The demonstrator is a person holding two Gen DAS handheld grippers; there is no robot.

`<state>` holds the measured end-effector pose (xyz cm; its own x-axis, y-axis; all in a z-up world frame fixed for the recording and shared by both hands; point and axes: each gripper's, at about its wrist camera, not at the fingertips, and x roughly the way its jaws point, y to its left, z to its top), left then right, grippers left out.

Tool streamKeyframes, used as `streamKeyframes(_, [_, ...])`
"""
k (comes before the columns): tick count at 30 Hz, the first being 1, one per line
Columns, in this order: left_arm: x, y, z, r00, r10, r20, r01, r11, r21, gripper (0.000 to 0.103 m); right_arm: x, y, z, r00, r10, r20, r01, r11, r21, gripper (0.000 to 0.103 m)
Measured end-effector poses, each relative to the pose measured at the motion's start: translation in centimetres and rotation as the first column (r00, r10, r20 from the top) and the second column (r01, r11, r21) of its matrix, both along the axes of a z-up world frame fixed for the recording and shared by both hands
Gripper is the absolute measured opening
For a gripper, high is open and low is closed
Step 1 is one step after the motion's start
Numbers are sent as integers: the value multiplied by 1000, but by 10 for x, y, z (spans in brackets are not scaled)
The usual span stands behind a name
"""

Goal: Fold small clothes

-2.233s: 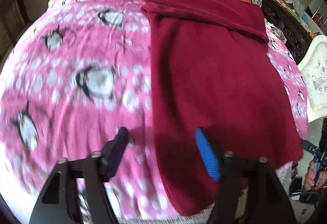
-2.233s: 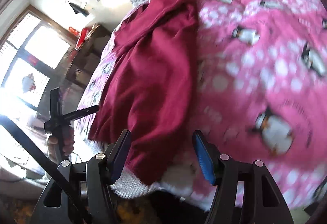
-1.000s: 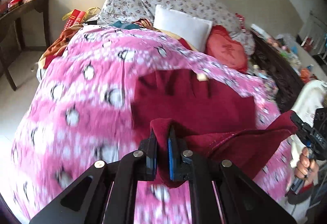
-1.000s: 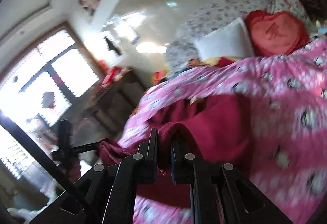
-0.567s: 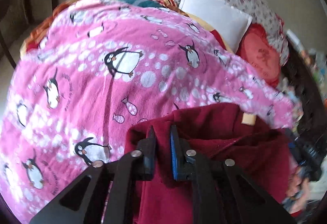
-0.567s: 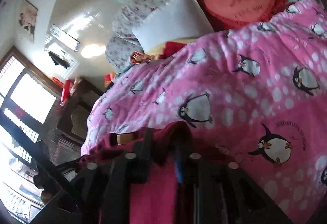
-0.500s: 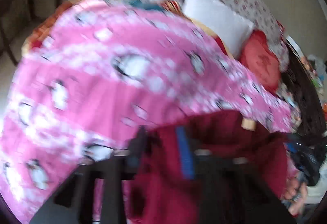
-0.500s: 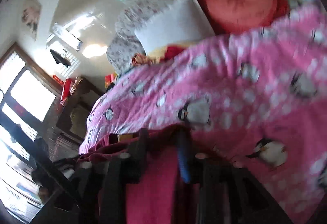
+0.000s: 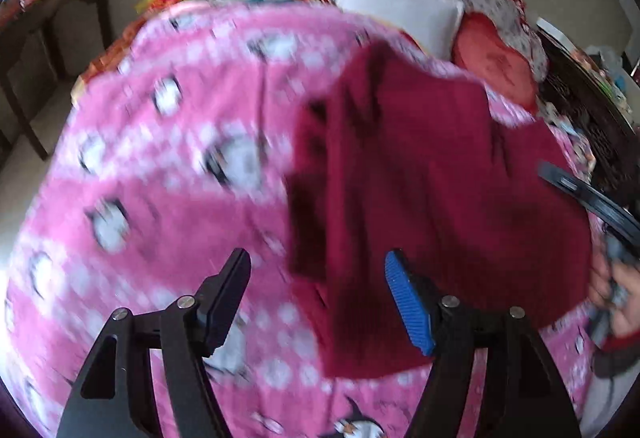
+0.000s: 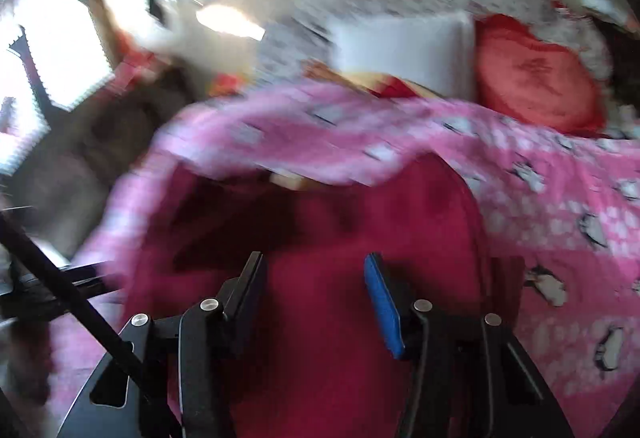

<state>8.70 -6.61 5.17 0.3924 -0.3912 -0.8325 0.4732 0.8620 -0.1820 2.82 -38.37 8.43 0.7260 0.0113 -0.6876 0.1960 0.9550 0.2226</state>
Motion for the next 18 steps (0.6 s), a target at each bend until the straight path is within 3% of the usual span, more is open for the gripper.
streamKeyframes(2, [-6,-1,-11,1000,-4,-4,4,1000,9,69,-2,-6,-7,1000,-23,1,23,1000,10,49])
streamKeyframes(4, [-10,-4,-20,1000,-20,0,20,999,45,69,-28,-10,7,999,-14,51,11,999,52,51])
streamKeyframes(7, [-18,-4,-28,1000,-30,2,30,999,27,70,-87,-19,22,992,-26,121,12,993,117,74])
streamKeyframes(10, [-23,-5,-35,999,-40,-28,40,999,0,70,-134,-20,19,995,-41,96,34,997,71,77])
streamKeyframes(13, [-27,-8,-42,998,-49,-37,49,999,1,69,-162,-17,2,998,-53,44,48,994,97,77])
streamKeyframes(14, [-28,-9,-44,998,-51,-44,51,999,0,60,-165,-16,-5,998,-44,35,39,993,111,76])
streamKeyframes(16, [-28,-11,-48,995,-59,-85,57,998,-26,46,-164,-8,-18,999,-2,39,-4,989,150,59])
streamKeyframes(17, [-29,-12,-47,995,-55,-78,54,998,-17,39,-159,-2,-23,999,32,40,-38,987,154,35])
streamKeyframes(18, [-29,-13,-46,996,-58,-74,58,998,-11,33,-155,2,-26,999,41,34,-46,989,139,19])
